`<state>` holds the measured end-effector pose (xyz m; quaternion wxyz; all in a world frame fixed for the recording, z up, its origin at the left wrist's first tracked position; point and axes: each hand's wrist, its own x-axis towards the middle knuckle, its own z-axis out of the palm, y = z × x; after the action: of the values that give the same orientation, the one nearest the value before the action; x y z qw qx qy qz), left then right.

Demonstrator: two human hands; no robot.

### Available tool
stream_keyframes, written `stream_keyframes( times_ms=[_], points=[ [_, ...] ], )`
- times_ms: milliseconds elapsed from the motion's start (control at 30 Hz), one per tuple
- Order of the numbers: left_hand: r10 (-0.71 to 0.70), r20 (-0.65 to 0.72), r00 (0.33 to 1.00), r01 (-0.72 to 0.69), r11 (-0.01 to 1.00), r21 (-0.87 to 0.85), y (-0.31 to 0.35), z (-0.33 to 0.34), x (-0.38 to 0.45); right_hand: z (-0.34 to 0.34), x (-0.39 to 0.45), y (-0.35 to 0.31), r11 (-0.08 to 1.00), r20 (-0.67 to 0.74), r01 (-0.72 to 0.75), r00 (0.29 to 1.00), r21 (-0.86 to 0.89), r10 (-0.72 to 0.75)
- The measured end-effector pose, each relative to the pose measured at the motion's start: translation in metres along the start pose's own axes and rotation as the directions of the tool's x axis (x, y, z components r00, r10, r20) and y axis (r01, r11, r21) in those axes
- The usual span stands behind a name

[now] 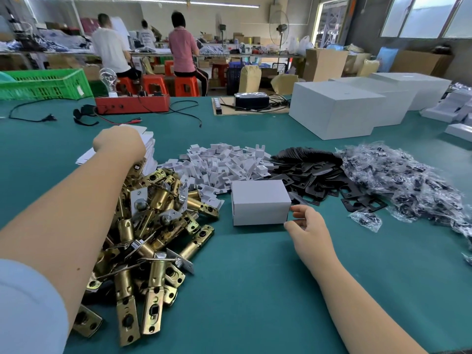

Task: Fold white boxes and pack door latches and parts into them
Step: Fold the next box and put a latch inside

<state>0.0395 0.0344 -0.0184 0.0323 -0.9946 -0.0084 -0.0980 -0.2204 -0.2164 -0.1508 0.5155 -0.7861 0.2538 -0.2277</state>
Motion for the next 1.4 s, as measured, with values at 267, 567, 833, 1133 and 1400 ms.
stream_keyframes(
  times_ms=[267, 567, 833, 1133, 1400],
  points=[
    [0.222, -0.169, 0.96, -0.183, 0.958, 0.219, 0.005, -0.014, -0.02, -0.001, -0.001, -0.001, 0.999, -0.007, 0.019, 1.0, -0.029, -0.02],
    [0.246, -0.547, 0.8, -0.427, 0.874, -0.232, 0.031, -0.058, -0.083, -0.001, -0.007, -0.006, 0.989, -0.084, 0.134, 0.987, -0.055, -0.138],
    [0.17, -0.081, 0.982, -0.1, 0.108, -0.989, 0.059, 0.003, -0.196, 0.002, -0.028, -0.036, 0.921, 0.013, 0.234, 0.968, 0.311, -0.25],
    [0.608, -0.134, 0.783, -0.357, 0.263, -0.896, 0.066, 0.066, -0.232, -0.009, -0.036, -0.022, 0.952, 0.049, 0.175, 0.98, 0.253, -0.193],
    [0.568, -0.05, 0.821, -0.313, 0.376, -0.872, 0.071, 0.07, -0.234, -0.001, -0.042, -0.023, 0.962, 0.206, 0.258, 0.94, 0.089, -0.271]
  ],
)
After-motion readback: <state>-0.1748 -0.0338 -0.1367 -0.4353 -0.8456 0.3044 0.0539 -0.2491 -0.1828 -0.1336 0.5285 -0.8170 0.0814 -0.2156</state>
